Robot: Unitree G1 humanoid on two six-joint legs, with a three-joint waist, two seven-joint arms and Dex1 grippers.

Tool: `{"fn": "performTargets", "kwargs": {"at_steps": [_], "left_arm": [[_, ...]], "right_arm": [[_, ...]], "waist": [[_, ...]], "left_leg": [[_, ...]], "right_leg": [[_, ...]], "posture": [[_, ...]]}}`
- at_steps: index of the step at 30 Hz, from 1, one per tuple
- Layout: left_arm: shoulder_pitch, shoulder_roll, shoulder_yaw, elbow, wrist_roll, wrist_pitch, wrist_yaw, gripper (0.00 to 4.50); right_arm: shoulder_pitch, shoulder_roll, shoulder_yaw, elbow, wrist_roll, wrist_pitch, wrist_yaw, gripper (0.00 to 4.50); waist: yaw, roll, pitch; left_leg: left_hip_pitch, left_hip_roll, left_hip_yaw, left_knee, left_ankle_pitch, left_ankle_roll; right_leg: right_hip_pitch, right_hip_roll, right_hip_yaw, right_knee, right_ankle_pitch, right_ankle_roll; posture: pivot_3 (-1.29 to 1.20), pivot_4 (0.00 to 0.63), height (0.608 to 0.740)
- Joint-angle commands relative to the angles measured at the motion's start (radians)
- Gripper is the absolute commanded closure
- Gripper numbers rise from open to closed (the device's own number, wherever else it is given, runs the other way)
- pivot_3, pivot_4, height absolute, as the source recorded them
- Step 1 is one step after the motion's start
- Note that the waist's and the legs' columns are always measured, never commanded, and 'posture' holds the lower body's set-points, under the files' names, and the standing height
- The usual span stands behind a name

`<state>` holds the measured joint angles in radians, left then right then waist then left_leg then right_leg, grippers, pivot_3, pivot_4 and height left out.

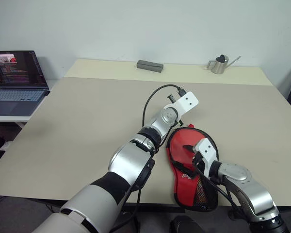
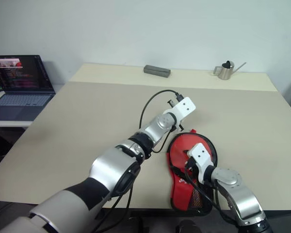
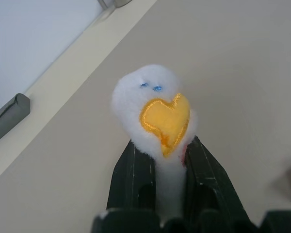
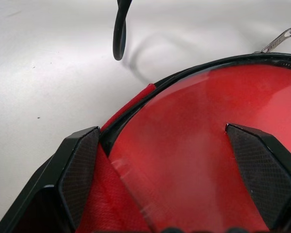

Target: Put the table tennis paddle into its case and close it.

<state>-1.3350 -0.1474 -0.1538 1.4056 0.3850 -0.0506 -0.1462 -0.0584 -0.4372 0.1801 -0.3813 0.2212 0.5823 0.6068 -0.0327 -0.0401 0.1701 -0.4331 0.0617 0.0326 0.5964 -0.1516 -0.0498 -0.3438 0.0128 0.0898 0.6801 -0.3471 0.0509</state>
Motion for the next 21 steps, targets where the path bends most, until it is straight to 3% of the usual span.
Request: {"fn": "performTargets", "kwargs": {"at_steps": [1,7,13,21], "left_arm": [[-0.044,-0.038,0.018,-0.026,-0.015,-0.010,-0.022,4.21],[0.015,-0.095,-0.027,-0.024,0.007,-0.020,-0.157,4.21],[0.019,-0.099,-0.034,-0.027,0.002,-0.021,-0.167,4.21],[0.013,-0.115,-0.018,-0.031,-0.022,-0.039,-0.218,1.58]], "right_arm": [[0.069,-0.008,0.057,0.065,0.004,0.099,0.004,0.00],[0.059,0.001,0.058,0.072,0.001,0.101,-0.002,0.00],[0.050,0.007,0.060,0.081,-0.001,0.097,-0.001,0.00],[0.029,0.015,0.065,0.104,-0.004,0.090,0.003,0.00]], "waist": [[0.000,0.000,0.000],[0.000,0.000,0.000],[-0.001,0.000,-0.001],[-0.004,0.000,-0.001]], "left_leg": [[0.000,0.000,0.000,0.000,0.000,0.000],[0.000,0.000,0.000,0.000,0.000,0.000],[0.000,0.000,0.000,0.000,0.000,0.000],[0.000,0.000,0.000,0.000,0.000,0.000]], "right_leg": [[0.000,0.000,0.000,0.000,0.000,0.000],[0.000,0.000,0.000,0.000,0.000,0.000],[0.000,0.000,0.000,0.000,0.000,0.000],[0.000,0.000,0.000,0.001,0.000,0.000]], "posture": [[0.00,0.150,0.740],[0.00,0.150,0.740],[0.00,0.150,0.740],[0.00,0.150,0.740]]}}
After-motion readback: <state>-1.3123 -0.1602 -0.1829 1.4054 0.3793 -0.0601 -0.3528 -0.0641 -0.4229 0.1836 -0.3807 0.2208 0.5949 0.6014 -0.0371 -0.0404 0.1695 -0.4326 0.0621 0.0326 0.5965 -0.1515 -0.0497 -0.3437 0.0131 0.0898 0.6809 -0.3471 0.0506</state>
